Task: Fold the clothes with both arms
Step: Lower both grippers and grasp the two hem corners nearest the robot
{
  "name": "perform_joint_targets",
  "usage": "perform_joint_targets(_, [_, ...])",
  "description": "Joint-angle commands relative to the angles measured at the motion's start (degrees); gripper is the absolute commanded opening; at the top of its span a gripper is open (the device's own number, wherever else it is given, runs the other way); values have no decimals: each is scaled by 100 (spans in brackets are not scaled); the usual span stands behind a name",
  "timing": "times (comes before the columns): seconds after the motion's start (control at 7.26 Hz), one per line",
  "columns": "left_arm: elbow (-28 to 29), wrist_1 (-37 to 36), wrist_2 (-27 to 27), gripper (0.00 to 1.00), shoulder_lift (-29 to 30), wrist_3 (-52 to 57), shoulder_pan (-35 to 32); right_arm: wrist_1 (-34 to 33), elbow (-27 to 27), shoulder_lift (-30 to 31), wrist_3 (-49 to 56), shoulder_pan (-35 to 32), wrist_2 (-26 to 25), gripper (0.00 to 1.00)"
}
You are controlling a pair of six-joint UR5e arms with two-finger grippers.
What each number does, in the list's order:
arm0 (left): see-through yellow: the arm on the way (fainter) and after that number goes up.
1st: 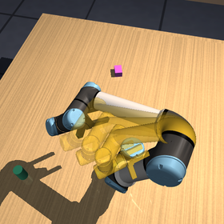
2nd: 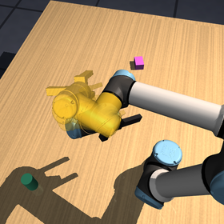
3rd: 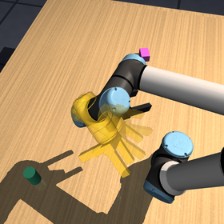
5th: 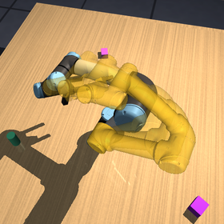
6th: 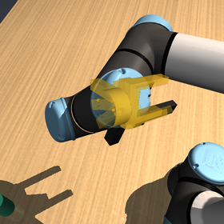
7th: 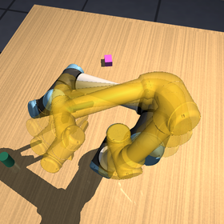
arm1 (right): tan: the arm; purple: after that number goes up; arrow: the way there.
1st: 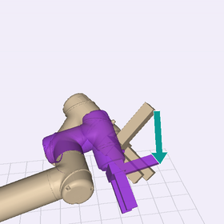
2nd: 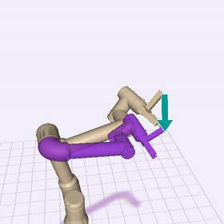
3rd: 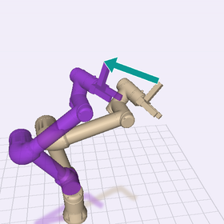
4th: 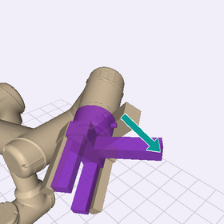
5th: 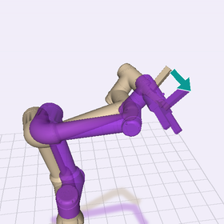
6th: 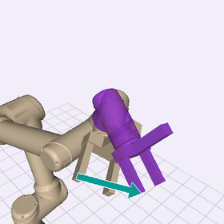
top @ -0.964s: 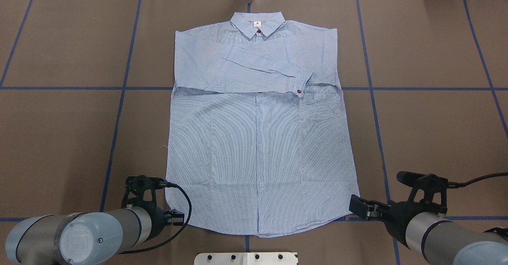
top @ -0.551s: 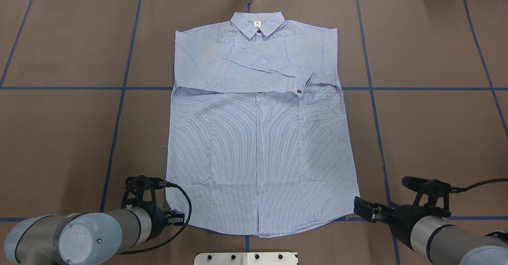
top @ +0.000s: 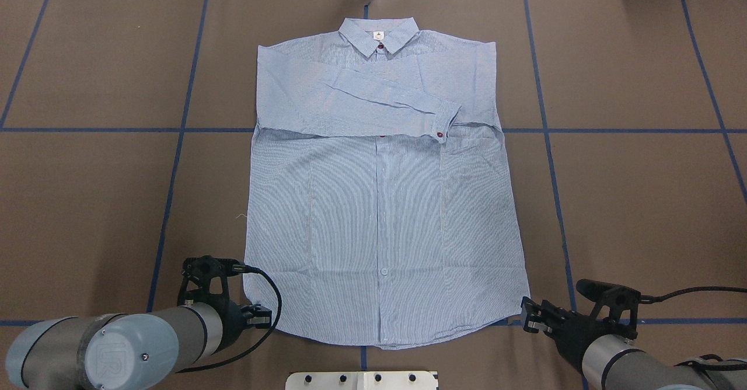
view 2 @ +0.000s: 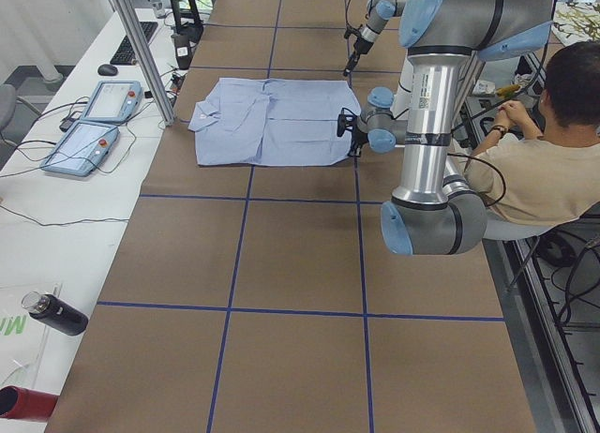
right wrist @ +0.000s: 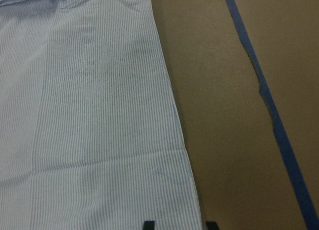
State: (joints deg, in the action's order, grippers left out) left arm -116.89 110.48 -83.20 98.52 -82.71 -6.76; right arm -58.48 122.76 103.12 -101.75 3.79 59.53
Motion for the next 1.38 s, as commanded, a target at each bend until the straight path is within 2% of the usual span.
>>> perform_joint_targets(0.0, [-1, 0, 6, 0, 0, 0, -1, -5, -217, -72, 58, 16, -72, 46])
perform_joint_targets(0.28, [-1, 0, 6, 0, 0, 0, -1, -14, -366, -177, 68, 16, -117, 47])
perform_joint_targets(0.41, [-1, 0, 6, 0, -8, 0, -1, -119, -515, -439, 76, 8, -169, 46])
perform_joint_targets(0.55, [-1, 0, 6, 0, -8, 0, -10, -476, -508, -685, 77, -45, -169, 46])
perform_joint_targets(1.24, [8, 0, 6, 0, 0, 0, -10, -524, -499, -565, 94, -107, -196, 46])
